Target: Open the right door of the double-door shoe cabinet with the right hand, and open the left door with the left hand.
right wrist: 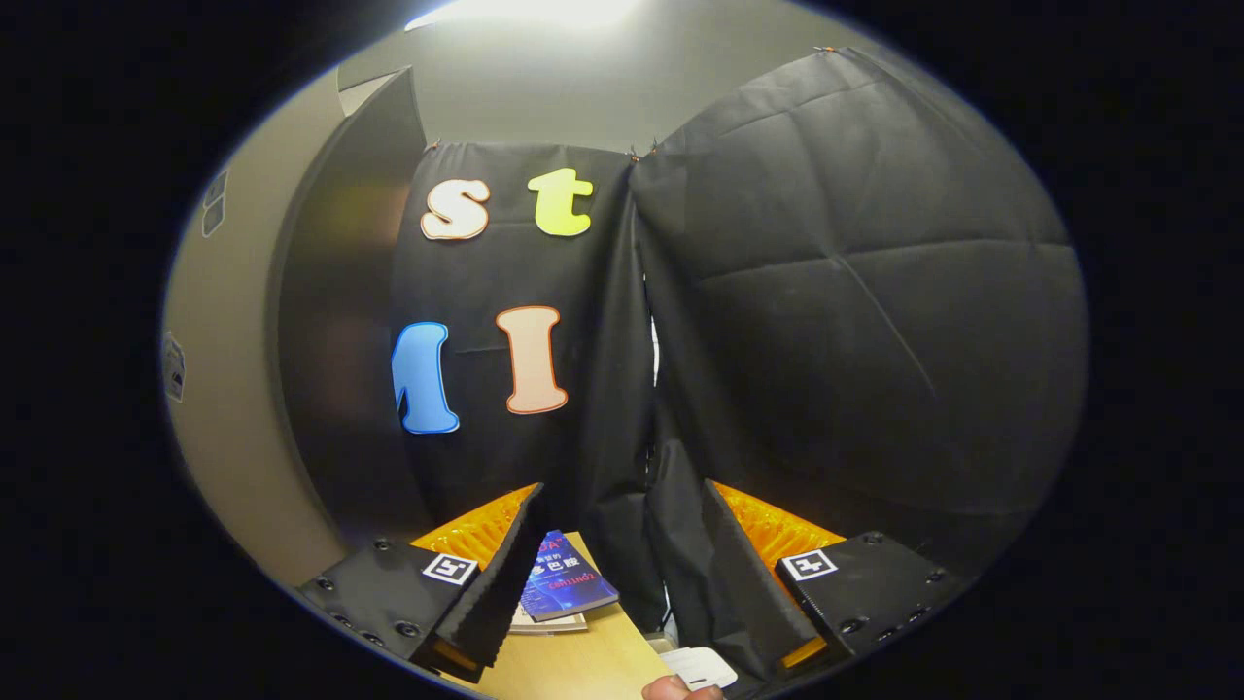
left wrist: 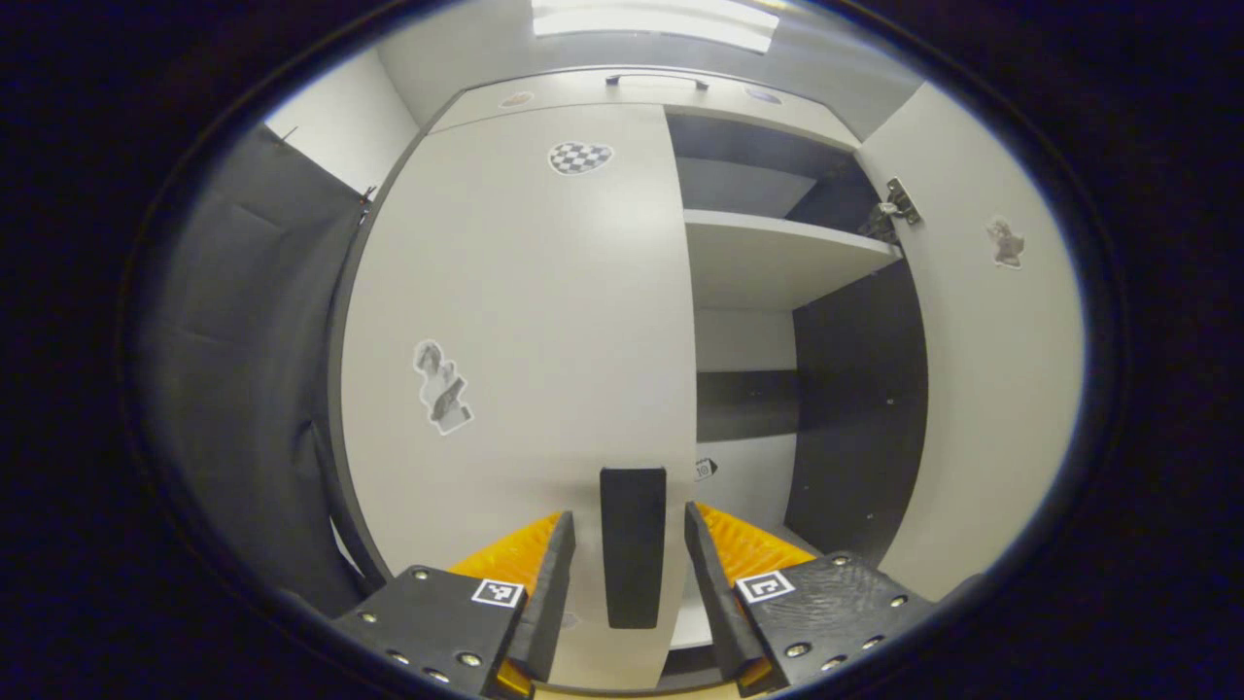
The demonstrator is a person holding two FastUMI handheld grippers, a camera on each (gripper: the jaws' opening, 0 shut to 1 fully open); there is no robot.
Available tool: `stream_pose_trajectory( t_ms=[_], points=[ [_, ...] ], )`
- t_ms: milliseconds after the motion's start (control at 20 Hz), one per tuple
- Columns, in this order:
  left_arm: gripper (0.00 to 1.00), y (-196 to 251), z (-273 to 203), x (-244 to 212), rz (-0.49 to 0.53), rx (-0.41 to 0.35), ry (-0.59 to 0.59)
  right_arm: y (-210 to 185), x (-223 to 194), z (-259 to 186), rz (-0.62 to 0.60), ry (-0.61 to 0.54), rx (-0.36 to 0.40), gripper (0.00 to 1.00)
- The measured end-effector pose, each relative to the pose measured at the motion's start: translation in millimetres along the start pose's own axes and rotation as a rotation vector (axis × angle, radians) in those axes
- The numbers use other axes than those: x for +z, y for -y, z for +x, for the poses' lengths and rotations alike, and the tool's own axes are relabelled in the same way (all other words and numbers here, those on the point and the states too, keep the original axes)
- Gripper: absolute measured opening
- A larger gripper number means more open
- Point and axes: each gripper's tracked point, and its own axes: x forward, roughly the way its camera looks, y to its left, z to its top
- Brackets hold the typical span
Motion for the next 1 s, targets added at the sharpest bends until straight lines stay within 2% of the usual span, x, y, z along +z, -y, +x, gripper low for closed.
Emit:
stream_pose_trajectory(
  t_ms=[50, 100, 150, 250, 350, 550, 600, 650, 750, 1000],
  points=[
    [0.64, 3, 4, -3, -0.007, -0.011, -0.01, -1, -5, 5, 0.009, -0.012, 0.011, 0.98],
    [0.7, 0, 6, -4, -0.004, 0.016, -0.012, -3, -8, 10, 0.01, -0.02, 0.018, 0.98],
    [0.52, 0, 8, -7, 0.003, 0.02, -0.025, -4, -9, 15, 0.005, -0.02, 0.024, 0.98],
    [0.54, 1, 7, -7, 0.011, 0.03, -0.031, -6, -6, 22, -0.006, -0.006, 0.033, 0.98],
    [0.29, -1, 10, -9, 0.002, 0.045, -0.033, -11, -8, 29, 0.001, -0.005, 0.049, 0.98],
    [0.24, -1, 10, -10, -0.009, 0.062, -0.034, -16, -15, 35, 0.021, -0.022, 0.086, 0.98],
    [0.19, -1, 9, -10, -0.008, 0.062, -0.036, -18, -18, 38, 0.02, -0.028, 0.091, 0.98],
    [0.2, 0, 10, -8, -0.005, 0.06, -0.033, -22, -20, 43, 0.021, -0.03, 0.097, 0.98],
    [0.06, -1, 10, -11, -0.004, 0.056, -0.036, -27, -22, 48, 0.019, -0.036, 0.106, 0.98],
    [0.07, 0, 9, -14, -0.002, 0.055, -0.054, -28, -24, 40, 0.024, -0.036, 0.115, 0.98]
  ],
)
